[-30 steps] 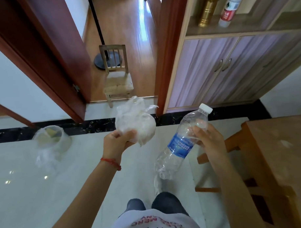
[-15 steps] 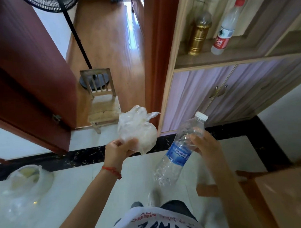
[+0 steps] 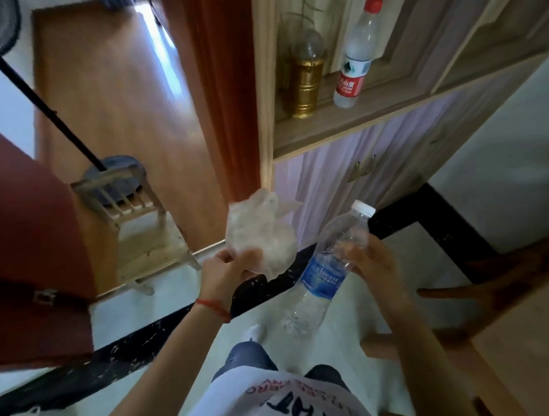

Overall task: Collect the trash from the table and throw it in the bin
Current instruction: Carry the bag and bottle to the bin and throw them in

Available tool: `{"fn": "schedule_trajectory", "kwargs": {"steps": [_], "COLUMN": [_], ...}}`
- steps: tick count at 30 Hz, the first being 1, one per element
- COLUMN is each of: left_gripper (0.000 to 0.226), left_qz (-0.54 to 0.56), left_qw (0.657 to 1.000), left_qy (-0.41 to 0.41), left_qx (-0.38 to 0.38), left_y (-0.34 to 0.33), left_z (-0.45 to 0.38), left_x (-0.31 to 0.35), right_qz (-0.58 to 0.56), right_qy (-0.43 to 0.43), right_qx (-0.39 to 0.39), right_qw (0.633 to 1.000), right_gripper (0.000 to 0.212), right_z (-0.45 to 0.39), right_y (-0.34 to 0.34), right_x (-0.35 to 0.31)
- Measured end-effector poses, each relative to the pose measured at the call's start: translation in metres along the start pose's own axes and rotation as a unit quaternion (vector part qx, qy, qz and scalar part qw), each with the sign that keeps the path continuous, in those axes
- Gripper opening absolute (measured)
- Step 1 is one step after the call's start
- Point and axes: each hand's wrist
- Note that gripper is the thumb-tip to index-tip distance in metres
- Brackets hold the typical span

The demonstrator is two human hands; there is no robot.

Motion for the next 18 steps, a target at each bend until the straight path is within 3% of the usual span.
{"fn": "schedule_trajectory", "kwargs": {"steps": [8, 12, 18], "left_gripper": [0.01, 0.028, 0.011], "left_qz": [-0.132, -0.133, -0.151], "left_qw": [0.978, 0.963, 0.933], "left_qy": [0.044, 0.06, 0.076], "left_qx": [-0.154, -0.225, -0.319], "left_y": [-0.035, -0.061, -0.097], "left_z": [-0.069, -0.085, -0.098], "left_x": [0.031, 0.036, 0.037], "right_qz": [-0.054, -0.079, -0.096], "right_qy": [0.005, 0.005, -0.01], "right_qx": [0.169, 0.234, 0.34], "right_qw": [0.984, 0.969, 0.936], "right_gripper": [0.008, 0.013, 0.025], "right_z": [0.017, 0.03, 0.053], "right_y": [0.003, 0.003, 0.0], "right_x": [-0.018, -0.014, -0.009]}}
Point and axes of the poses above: each hand's wrist, its own z-axis away from the middle knuckle, its own y-axis out of the back of the hand, x = y × z, and after that the axes turned 12 degrees about -x, right-handed
